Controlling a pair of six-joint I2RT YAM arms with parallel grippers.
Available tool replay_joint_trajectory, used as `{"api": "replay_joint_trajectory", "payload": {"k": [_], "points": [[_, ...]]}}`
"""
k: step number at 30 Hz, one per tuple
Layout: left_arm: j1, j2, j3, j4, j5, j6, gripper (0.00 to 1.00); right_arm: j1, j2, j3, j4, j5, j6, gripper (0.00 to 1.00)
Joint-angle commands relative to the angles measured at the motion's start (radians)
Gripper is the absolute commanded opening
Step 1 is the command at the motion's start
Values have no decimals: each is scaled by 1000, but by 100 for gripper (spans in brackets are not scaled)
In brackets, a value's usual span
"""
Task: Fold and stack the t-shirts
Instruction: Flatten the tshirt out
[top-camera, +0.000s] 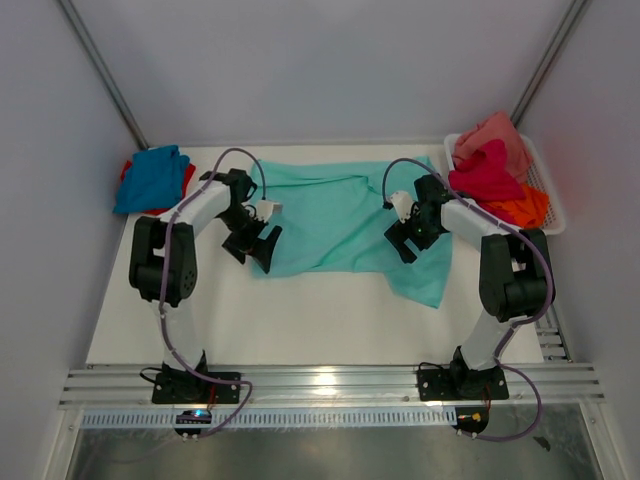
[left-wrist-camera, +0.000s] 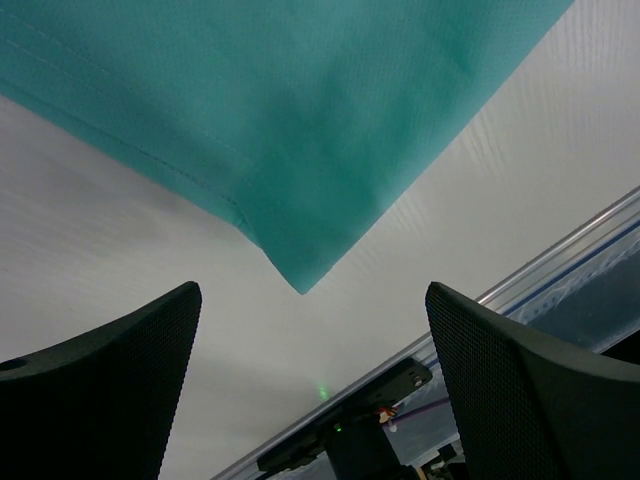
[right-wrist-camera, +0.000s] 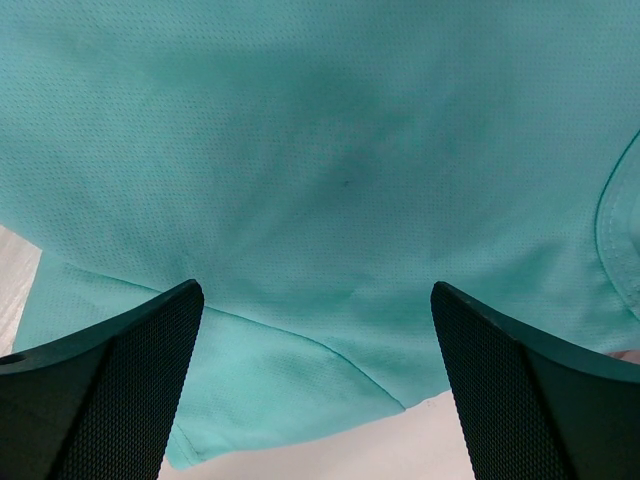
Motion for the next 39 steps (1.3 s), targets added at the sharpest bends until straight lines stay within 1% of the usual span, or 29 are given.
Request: {"api": "replay_joint_trajectory", "payload": {"k": [1, 8, 17, 18, 19, 22, 23, 25, 26, 29, 32, 39], "points": [[6, 19, 17, 63, 5, -17, 95, -3, -42, 26, -2, 7, -22, 99], [6, 60, 19, 75, 40, -19, 93, -4, -59, 8, -5, 15, -20, 99], [6, 74, 43, 19, 69, 21, 84, -26, -56, 5, -3, 33, -7, 99], [6, 74, 43, 14, 68, 24, 78, -29, -55, 5, -2, 33, -3, 99], [6, 76, 48, 6, 68, 25, 76, -29, -50, 6, -3, 33, 0, 99], [6, 77, 54, -15, 79, 25, 61, -29, -47, 3, -3, 35, 7, 99], [6, 79, 54, -20, 82, 24, 53, -29, -47, -3, -2, 38, 10, 99], [6, 79, 62, -29, 83, 29, 42, -29, -42, -6, -3, 41, 18, 99], [6, 85, 65, -43, 82, 32, 28, -29, -41, -10, -5, 44, 20, 99], [6, 102, 85, -72, 88, 45, 6, -29, -41, -20, -3, 48, 24, 99], [7, 111, 97, -83, 91, 55, 0, -29, -45, -23, -6, 58, 27, 99], [24, 145, 160, -103, 73, 56, 0, -29, -71, -61, -32, 111, 18, 99]]}}
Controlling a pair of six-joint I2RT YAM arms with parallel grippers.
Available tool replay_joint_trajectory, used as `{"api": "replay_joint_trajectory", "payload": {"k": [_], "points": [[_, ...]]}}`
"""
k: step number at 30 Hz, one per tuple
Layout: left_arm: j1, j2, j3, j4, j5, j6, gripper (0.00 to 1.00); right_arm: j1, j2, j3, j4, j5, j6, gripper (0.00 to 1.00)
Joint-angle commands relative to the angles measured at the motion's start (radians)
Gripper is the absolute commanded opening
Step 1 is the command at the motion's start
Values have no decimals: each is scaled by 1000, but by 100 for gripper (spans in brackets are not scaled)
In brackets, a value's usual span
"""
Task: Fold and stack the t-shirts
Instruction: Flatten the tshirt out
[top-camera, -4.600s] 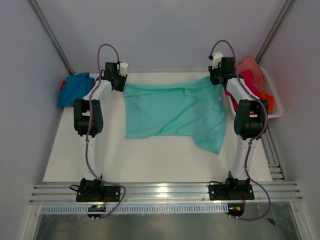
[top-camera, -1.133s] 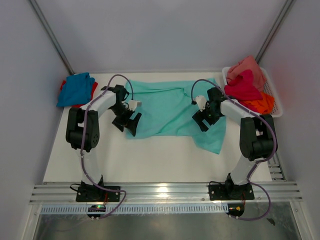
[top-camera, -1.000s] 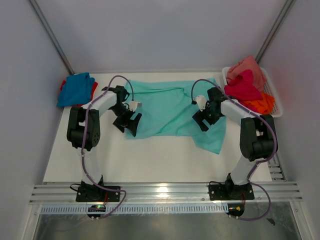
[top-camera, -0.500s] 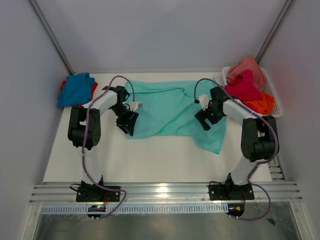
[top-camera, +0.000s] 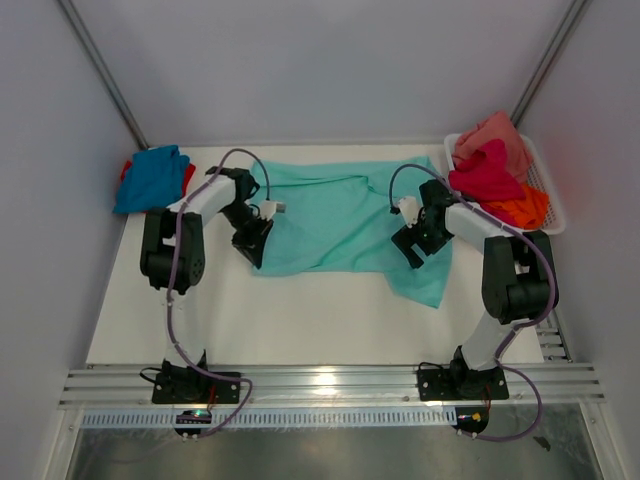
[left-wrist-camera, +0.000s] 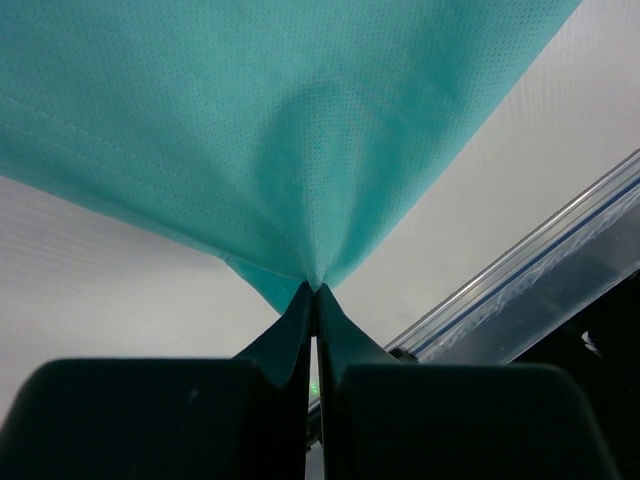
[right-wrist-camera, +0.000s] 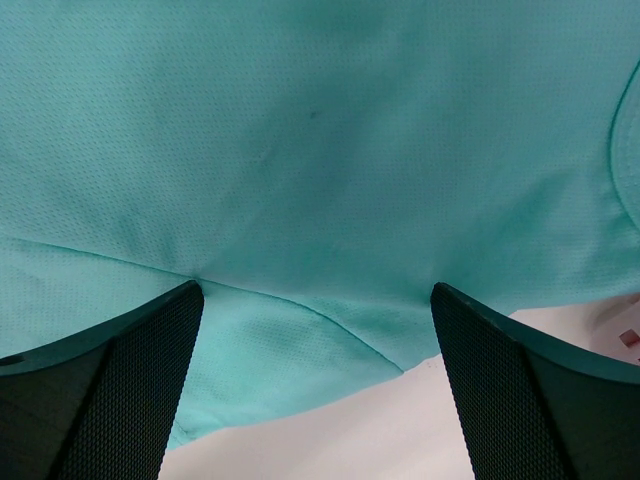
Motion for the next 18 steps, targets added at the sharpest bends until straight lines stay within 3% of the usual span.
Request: {"api": "replay_joint_trajectory", "payload": {"k": [1, 5, 12, 15, 16, 18], "points": [[25, 23, 74, -35, 0, 19, 0, -1, -58, -28, -19, 53, 3, 99], [71, 65, 172, -45, -32, 16, 0, -1, -88, -70, -16, 80, 6, 99], [167, 198, 472, -130, -61, 14, 0, -2, -118, -120, 10, 142, 15, 99], [186, 232, 522, -170, -43, 26, 1, -2, -120, -128, 16, 143, 22, 99], [187, 234, 524, -180, -34, 37, 4, -1, -121, -130, 15, 142, 23, 99], [187, 226, 504, -200, -10, 51, 26, -1, -121, -128, 12, 137, 25, 99]]}}
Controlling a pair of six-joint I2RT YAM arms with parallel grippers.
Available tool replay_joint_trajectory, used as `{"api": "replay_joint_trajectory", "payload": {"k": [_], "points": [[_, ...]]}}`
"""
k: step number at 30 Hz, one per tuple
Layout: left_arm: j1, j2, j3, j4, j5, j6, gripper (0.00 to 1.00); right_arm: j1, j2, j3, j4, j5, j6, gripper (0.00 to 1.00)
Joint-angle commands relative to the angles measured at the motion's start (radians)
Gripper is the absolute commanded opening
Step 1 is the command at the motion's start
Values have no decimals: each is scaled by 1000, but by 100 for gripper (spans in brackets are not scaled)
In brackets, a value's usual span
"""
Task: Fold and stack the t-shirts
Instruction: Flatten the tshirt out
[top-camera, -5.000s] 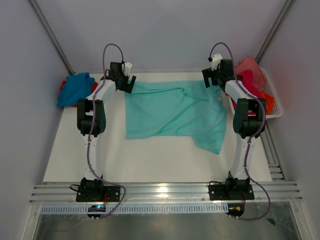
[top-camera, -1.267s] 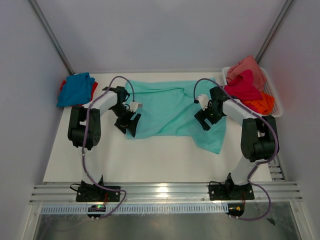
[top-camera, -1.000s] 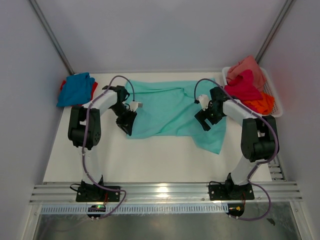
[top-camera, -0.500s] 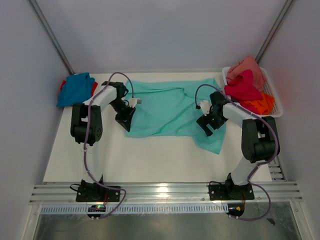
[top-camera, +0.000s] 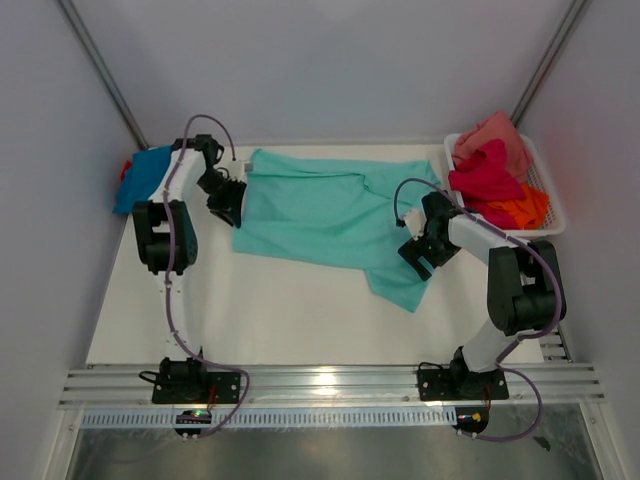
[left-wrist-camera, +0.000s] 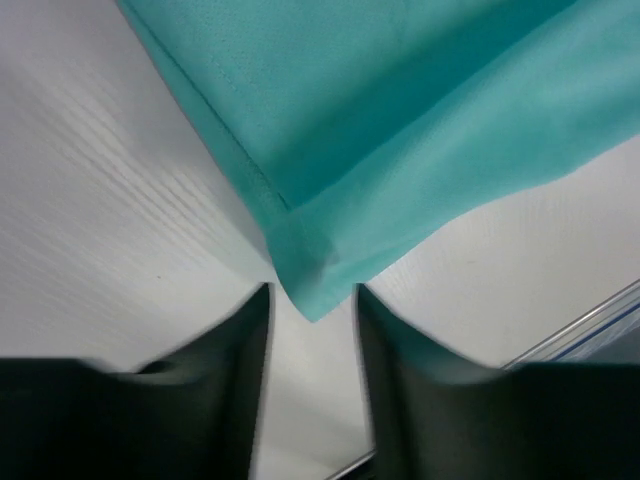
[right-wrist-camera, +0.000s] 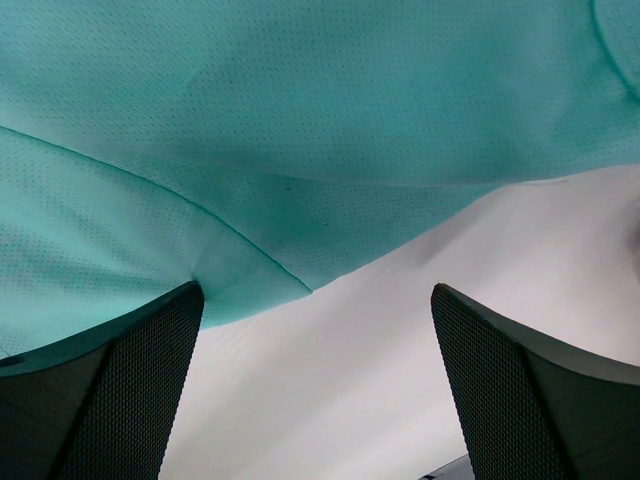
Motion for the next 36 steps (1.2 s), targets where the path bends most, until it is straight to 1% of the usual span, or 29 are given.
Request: {"api": "replay_joint_trajectory", "payload": {"k": [1, 3, 4, 9, 10, 12, 14, 15, 18, 19, 22, 23, 26, 32, 36], "points": [[-7, -2, 10, -133, 40, 36, 40, -2, -40, -1, 15, 20, 11, 99], [-9, -16, -18, -134, 40, 39, 91, -2, -40, 0, 15, 23, 11, 99], [-7, -19, -24, -136, 41, 45, 99, -2, -40, 3, 15, 20, 9, 99], [-7, -51, -29, -115, 16, 56, 99, -1, -39, 70, 0, -18, 9, 99], [-7, -54, -24, -95, 8, 54, 99, -1, -34, 113, -2, -53, 14, 99], [-7, -56, -6, -67, 0, 33, 99, -2, -10, 161, -3, -76, 17, 99], [-9, -43, 28, -33, -12, 7, 99, -1, 16, 248, 3, -84, 28, 99], [-10, -25, 43, -12, -33, -22, 99, -1, 51, 325, 0, -90, 34, 99], [-16, 6, 95, 7, -47, -58, 99, -1, 129, 445, -19, -93, 78, 99], [-21, 16, 102, 16, -51, -68, 99, -1, 181, 506, -29, -102, 86, 99], [-35, 20, 88, 77, -105, -101, 99, -1, 251, 560, -23, -119, 95, 99], [-42, 18, 79, 114, -157, -111, 99, 2, 265, 565, -19, -116, 91, 99], [-75, 21, 76, 155, -222, -124, 99, 7, 303, 574, -3, -104, 82, 100], [-127, 47, 76, 189, -273, -147, 99, 7, 323, 528, 23, -102, 66, 99], [-148, 63, 65, 205, -316, -167, 99, 8, 305, 483, 46, -93, 55, 99]]}}
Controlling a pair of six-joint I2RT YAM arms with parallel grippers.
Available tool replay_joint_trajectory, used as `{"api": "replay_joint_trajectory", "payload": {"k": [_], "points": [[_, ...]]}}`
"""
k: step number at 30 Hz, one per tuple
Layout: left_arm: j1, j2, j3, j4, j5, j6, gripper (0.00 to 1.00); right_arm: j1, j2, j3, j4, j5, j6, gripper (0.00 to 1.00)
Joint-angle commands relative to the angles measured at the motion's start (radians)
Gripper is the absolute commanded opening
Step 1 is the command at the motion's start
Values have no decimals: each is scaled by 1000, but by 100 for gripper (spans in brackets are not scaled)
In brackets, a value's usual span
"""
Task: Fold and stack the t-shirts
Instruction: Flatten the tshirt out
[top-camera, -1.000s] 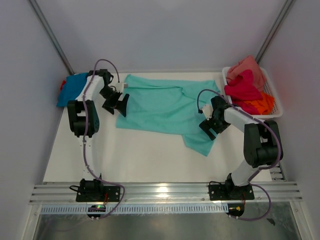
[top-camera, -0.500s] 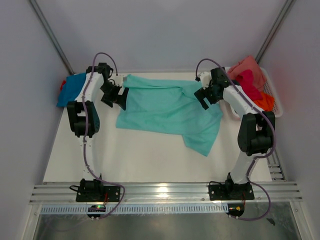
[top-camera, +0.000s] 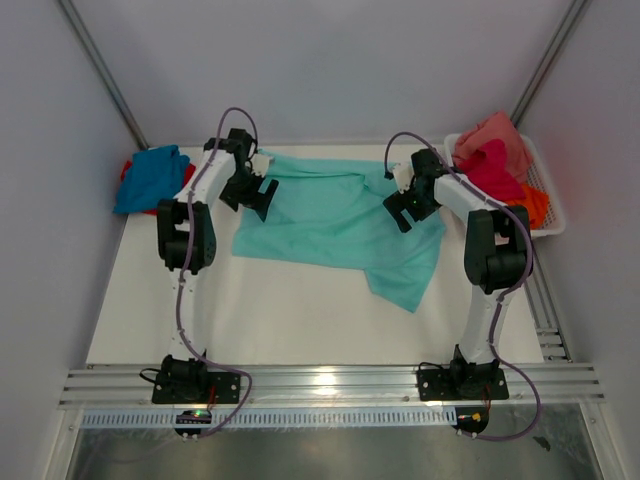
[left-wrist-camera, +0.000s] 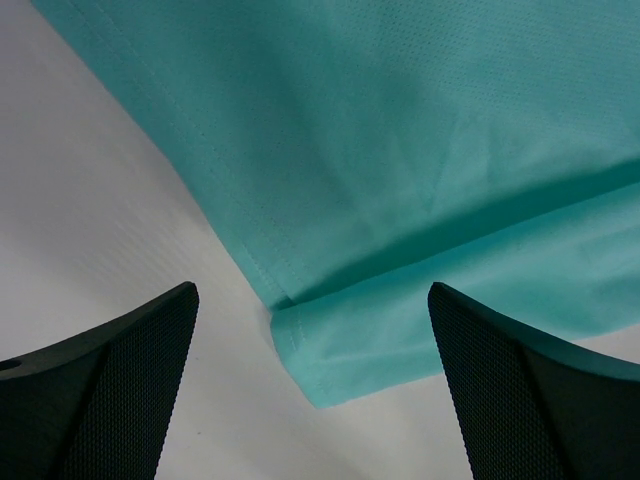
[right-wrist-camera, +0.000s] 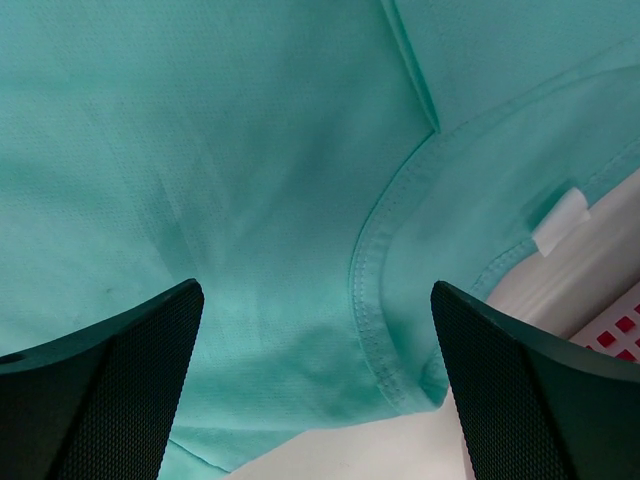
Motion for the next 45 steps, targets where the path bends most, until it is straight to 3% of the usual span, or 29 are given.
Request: {"api": "replay_joint_trajectory", "payload": {"k": [1, 21, 45], "points": [[-10, 5, -22, 53, -64, -29, 99, 6, -38, -37, 41, 6, -7, 99], [-42, -72, -283, 172, -263, 15, 99, 11, -100, -213, 107, 125, 2, 99], [-52, -389, -698, 143, -243, -65, 99, 21, -362, -446, -25, 78, 96, 99]]}}
